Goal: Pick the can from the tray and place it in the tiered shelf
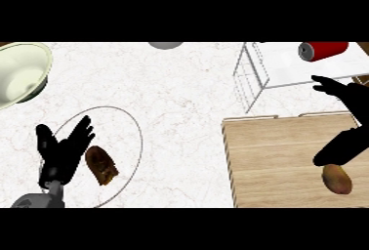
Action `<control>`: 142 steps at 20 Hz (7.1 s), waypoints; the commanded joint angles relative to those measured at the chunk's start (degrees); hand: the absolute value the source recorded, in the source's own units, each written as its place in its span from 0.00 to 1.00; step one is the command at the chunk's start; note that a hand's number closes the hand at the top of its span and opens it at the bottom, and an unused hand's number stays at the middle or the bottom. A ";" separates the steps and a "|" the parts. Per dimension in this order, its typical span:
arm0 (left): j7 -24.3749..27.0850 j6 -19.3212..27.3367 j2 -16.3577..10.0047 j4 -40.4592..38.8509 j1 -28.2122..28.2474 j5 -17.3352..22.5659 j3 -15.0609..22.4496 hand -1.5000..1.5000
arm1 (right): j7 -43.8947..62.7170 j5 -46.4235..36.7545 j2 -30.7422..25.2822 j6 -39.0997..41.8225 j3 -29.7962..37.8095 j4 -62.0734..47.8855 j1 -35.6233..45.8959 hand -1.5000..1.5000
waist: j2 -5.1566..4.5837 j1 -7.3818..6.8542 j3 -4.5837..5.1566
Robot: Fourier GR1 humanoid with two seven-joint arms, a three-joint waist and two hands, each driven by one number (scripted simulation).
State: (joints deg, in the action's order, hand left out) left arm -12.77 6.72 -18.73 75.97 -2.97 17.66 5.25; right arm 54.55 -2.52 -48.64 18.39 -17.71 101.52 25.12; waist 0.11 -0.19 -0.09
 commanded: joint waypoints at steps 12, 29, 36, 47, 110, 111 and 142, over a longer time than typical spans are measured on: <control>-1.15 -1.82 2.39 0.70 2.47 -3.17 -1.56 0.50 | 0.20 -13.61 6.38 5.30 3.54 -0.41 -5.40 0.00 | -0.02 0.15 0.09; -2.13 -7.86 1.61 0.62 1.41 -2.91 -7.95 0.50 | -19.09 -31.65 19.20 -0.07 7.71 -19.29 -2.99 0.00 | -0.15 -0.15 0.09; -2.81 -3.49 4.80 1.56 1.07 -5.44 -6.19 0.50 | -25.53 -34.11 16.46 7.90 -2.31 -15.93 -10.30 1.00 | -0.09 0.26 0.09; -5.77 -5.12 5.04 4.51 1.21 -6.60 -6.91 0.50 | -33.01 -33.74 22.65 6.59 4.78 -13.06 -6.97 1.00 | -0.07 0.06 0.08; -1.93 -8.36 8.15 1.24 1.47 -9.39 -8.71 0.50 | -52.12 -25.49 8.68 -0.91 25.35 -57.61 43.59 1.00 | -0.25 -0.75 0.11; -3.69 -6.34 8.26 0.53 -2.41 -11.07 -8.09 0.50 | -57.89 -27.19 7.26 -2.81 25.84 -66.80 46.37 1.00 | -0.85 -1.87 0.09; -3.02 -9.09 7.04 1.01 0.06 -10.00 -10.55 0.50 | -56.67 -14.03 6.18 -5.82 44.99 -85.07 55.93 0.00 | -0.73 -1.51 0.08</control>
State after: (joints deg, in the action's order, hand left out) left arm -17.72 -0.79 -10.55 78.35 -3.65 7.14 -4.26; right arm -3.94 -20.53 -41.18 12.23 22.98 18.28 80.33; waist -0.46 -1.63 -0.07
